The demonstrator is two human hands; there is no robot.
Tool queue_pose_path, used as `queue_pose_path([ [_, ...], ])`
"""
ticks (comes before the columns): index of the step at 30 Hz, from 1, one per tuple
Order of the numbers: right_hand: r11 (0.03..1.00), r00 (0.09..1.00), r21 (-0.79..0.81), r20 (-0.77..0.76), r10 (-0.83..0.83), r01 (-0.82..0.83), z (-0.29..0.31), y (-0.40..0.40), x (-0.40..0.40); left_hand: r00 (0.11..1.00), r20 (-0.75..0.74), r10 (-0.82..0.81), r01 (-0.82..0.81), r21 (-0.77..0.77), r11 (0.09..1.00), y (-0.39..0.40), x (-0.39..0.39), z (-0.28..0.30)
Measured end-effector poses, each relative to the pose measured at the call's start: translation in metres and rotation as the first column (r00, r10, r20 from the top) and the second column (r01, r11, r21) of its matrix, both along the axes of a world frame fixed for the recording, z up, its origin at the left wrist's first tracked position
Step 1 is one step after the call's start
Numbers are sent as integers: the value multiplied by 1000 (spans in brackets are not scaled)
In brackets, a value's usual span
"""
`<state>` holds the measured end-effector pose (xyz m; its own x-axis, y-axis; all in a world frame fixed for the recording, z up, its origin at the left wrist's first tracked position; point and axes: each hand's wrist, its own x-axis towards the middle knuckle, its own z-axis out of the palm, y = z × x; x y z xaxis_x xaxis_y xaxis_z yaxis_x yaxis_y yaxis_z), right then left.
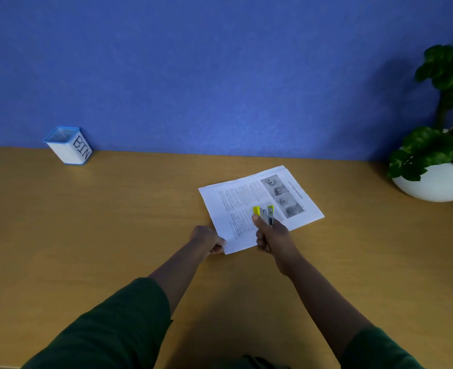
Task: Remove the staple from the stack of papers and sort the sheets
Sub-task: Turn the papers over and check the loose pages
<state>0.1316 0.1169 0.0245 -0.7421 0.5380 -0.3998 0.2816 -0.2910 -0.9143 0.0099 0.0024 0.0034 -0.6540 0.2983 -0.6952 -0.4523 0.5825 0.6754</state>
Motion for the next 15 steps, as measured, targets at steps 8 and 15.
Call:
queue_pose_path([
  [8, 978, 999, 207, -15, -31, 33, -25, -9, 11, 999, -2, 46, -46, 8, 999, 0, -6, -5],
  [15, 997, 986, 68, 163, 20, -31, -25, -13, 15, 996, -87, 24, -24, 4, 1000, -1, -8, -6],
])
